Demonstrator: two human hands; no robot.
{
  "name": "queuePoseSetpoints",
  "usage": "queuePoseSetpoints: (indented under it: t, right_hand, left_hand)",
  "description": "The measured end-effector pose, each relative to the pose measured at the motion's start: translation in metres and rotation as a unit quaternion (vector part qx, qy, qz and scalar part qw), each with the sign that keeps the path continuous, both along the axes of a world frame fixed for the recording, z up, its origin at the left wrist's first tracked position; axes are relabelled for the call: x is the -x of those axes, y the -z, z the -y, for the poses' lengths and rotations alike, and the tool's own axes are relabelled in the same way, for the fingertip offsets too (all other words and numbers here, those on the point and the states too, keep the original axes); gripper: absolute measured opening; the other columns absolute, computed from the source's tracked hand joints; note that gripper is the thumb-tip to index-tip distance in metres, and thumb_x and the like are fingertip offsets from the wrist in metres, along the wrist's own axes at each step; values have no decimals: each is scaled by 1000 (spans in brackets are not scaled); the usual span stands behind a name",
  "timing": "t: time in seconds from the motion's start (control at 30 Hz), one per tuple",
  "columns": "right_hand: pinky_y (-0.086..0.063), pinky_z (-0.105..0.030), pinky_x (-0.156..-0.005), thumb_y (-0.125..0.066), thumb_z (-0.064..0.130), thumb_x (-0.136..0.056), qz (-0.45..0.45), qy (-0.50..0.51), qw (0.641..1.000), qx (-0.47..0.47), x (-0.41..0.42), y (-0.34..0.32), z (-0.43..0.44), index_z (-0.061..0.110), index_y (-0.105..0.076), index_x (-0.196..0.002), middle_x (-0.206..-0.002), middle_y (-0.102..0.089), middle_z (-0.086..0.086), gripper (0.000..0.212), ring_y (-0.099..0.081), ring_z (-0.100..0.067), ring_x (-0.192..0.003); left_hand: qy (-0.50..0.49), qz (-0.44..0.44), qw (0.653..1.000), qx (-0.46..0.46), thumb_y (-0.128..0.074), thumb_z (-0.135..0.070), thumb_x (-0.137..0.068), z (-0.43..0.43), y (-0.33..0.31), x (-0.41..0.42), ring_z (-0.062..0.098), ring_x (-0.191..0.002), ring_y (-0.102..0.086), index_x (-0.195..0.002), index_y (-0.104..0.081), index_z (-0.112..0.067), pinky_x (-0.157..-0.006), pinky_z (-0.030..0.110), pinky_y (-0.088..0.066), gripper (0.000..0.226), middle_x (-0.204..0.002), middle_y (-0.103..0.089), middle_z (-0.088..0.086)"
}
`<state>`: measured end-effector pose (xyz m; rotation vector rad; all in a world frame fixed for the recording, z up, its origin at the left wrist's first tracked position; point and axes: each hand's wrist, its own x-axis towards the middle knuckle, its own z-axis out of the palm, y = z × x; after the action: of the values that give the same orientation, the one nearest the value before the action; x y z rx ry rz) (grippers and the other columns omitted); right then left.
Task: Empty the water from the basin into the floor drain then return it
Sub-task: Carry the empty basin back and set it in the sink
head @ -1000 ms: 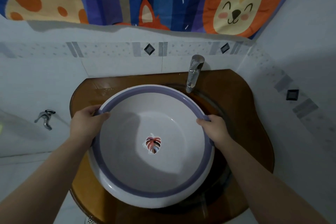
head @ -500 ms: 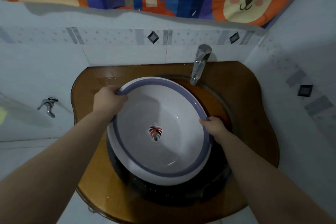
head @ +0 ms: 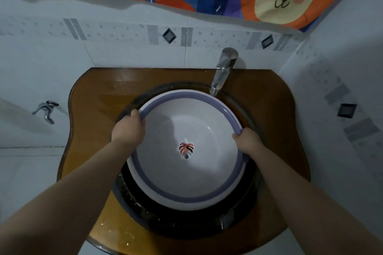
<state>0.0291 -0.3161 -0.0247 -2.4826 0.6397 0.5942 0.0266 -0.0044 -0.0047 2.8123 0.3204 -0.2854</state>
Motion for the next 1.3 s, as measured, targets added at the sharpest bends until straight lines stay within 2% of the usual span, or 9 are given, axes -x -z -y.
queuePoseSetpoints:
  t: [0.13,0.23,0.4,0.57,0.7,0.97,1.07,1.17,1.3]
  right_hand:
    - [-42,-29,-68,-38,26,-97,4,-5,1000,23,5,1,-1,4,-42,-123,-115,-58,-18,34,-57,-28,-92]
    - [-44,-30,-70,-39,24,-97,14,-19,999,34,5,2,0,6,-33,-126,-119,-55,-18,34,-57,-29,-94]
    - [-45,-30,-69,-41,22,-96,38,-27,998,29,6,6,0,12,-26,-128,-119,-53,-17,37,-50,-23,-84]
    - [-46,-30,-72,-44,19,-95,74,-54,995,45,15,9,0,14,-23,-135,-124,-50,-16,45,-55,-28,-96]
    - [-50,-36,-88,-45,14,-95,125,-65,986,89,10,7,-7,13,-32,-134,-132,-48,-16,41,-54,-33,-112]
    - [-48,-38,-94,-48,12,-94,150,-107,977,111,-25,5,-11,16,-30,-139,-134,-51,-15,49,-52,-36,-119]
    - [-47,-38,-95,-47,13,-94,144,-109,977,112,-23,6,-11,17,-26,-141,-137,-49,-15,51,-50,-36,-121]
    - [-49,-36,-91,-45,14,-95,134,-116,978,107,-20,5,-8,16,-23,-142,-135,-50,-15,52,-53,-34,-118]
    - [-46,-32,-67,-42,16,-96,66,-105,989,83,-10,6,-6,14,-24,-133,-115,-57,-18,41,-56,-27,-86]
  left_hand:
    - [-10,-43,999,-16,-34,-20,-98,5,16,2,34,-86,-59,-125,-37,-3,-55,36,-43,33,-117,-54,24]
    - [-27,-61,998,-8,-35,-16,-97,10,21,3,35,-92,-60,-128,-36,-4,-59,38,-45,33,-124,-50,24]
    - [-53,-62,996,37,-40,-15,-94,9,22,-1,29,-74,-55,-123,-38,-5,-53,37,-43,31,-114,-53,22]
    - [-76,-68,994,48,-46,-12,-90,6,23,4,23,-54,-53,-123,-34,-3,-38,27,-36,36,-72,-49,9]
    - [-57,-109,992,14,-45,-7,-89,2,19,5,22,-53,-51,-123,-34,-3,-37,29,-34,35,-69,-50,10]
    - [-64,-158,985,-2,-46,-8,-89,-4,21,12,17,-48,-49,-132,-24,-1,-31,23,-30,49,-67,-50,9]
    - [-53,-178,983,-6,-46,-11,-90,-3,21,15,17,-46,-50,-139,-12,-2,-30,22,-31,60,-67,-52,9]
    - [-47,-191,981,-8,-46,-10,-90,-2,21,18,20,-47,-54,-143,-2,-5,-32,25,-38,69,-68,-56,13]
    - [-42,-91,995,-6,-51,-13,-89,-10,14,8,21,-46,-51,-132,-24,-2,-34,26,-33,52,-63,-51,9]
